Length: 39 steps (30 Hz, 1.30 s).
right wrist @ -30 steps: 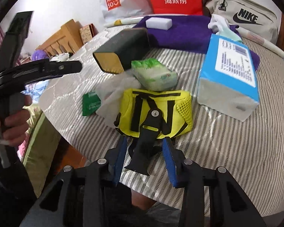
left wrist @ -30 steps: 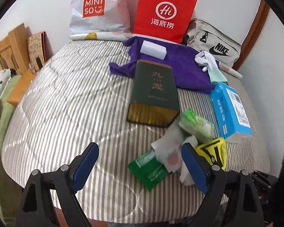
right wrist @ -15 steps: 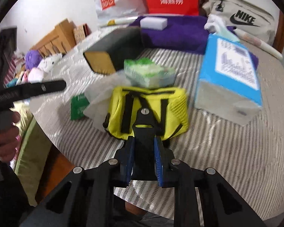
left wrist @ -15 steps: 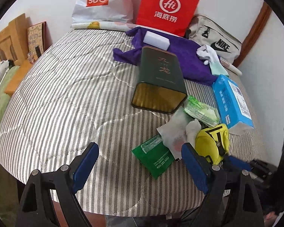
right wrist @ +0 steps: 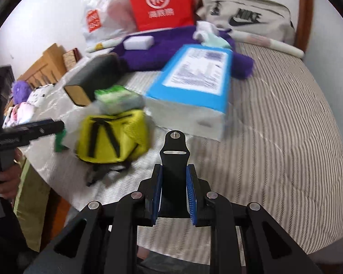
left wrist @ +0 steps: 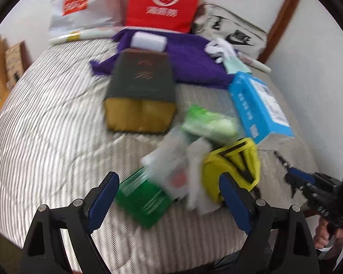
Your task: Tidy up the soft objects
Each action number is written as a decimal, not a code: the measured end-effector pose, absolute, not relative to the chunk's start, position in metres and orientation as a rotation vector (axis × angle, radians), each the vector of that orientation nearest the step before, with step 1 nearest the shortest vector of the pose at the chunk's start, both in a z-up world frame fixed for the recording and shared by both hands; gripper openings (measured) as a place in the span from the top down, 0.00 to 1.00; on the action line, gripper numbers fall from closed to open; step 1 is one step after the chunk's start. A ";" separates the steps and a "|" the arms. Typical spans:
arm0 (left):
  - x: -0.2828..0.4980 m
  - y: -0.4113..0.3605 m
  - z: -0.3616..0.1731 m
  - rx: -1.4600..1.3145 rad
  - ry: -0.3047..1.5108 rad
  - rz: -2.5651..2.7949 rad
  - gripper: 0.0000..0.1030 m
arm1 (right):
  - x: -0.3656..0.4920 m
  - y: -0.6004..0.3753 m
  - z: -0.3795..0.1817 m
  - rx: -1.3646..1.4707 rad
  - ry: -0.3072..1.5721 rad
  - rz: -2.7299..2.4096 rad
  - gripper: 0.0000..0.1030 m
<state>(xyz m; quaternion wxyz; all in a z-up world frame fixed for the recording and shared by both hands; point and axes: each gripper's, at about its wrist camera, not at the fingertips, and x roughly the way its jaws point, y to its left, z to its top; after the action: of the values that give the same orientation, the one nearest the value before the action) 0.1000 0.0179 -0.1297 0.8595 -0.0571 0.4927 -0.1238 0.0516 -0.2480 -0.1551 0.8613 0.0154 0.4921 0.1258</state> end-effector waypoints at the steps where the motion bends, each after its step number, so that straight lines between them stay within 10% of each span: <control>1: 0.102 0.012 -0.128 -0.117 1.024 -0.272 0.14 | 0.053 -0.251 -0.159 0.036 1.037 0.258 0.80; 20: 0.147 -0.091 -0.128 0.204 0.973 -0.347 0.15 | 0.063 -0.273 -0.180 0.071 1.027 0.312 0.80; 32: 0.152 -0.095 -0.131 0.215 0.969 -0.350 0.92 | 0.061 -0.269 -0.180 0.035 0.981 0.308 0.79; 39: 0.137 -0.088 -0.109 0.154 0.928 -0.411 0.94 | 0.058 -0.270 -0.175 0.024 0.981 0.273 0.80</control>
<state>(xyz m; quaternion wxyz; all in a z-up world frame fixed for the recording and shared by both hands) 0.1367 -0.0882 -0.1089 0.8710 0.0736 0.4440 -0.1968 0.0579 -0.2696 -0.1751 0.8731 0.0116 0.4695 0.1309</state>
